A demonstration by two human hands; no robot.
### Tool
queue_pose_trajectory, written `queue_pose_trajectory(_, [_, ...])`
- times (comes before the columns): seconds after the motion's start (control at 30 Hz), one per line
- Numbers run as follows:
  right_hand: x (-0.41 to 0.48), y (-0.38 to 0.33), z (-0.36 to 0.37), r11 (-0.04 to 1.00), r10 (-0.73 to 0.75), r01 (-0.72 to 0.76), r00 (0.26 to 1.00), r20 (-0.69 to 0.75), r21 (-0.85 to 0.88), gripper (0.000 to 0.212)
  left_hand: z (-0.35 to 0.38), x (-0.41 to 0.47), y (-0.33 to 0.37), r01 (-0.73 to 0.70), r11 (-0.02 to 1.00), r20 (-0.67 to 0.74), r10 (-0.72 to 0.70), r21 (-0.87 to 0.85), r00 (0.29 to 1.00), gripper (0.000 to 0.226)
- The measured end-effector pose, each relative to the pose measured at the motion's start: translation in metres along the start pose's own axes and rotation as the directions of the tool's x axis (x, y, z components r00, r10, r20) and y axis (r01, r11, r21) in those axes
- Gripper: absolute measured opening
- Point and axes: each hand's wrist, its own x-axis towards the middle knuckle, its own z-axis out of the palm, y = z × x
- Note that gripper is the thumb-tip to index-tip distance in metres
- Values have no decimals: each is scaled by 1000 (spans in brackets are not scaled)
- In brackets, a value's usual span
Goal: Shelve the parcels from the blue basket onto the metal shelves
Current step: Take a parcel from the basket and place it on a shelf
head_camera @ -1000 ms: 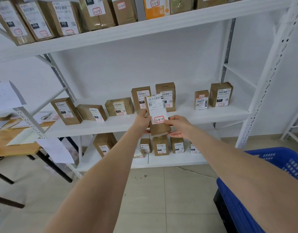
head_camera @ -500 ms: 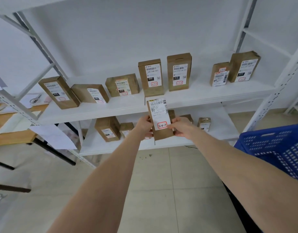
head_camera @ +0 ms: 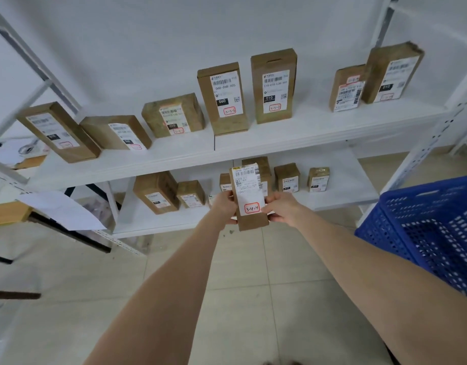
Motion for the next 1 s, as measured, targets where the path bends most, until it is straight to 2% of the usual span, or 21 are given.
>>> queue_pose_trajectory(0.23, [62,39,-3,999,-21,22,999,-27,33,27,27,51,-25,-13,1000,-25,13,-22,1000,19])
queue_pose_trajectory(0.63, [243,116,40,996,-73,76,995,-64,50,27,39,213,-108,-6,997,-156,-5,-74,988,31])
queue_pose_trajectory(0.83, [310,157,64,987,-155,157,985,-79,20,27,41,277,-160,-49,995,-236,28,-81,971,35])
queue_pose_trajectory(1.0, [351,186,69,958,-287,287,952,-106,-24,30,51,313,-189,-140,986,-279,111,-88,954,37])
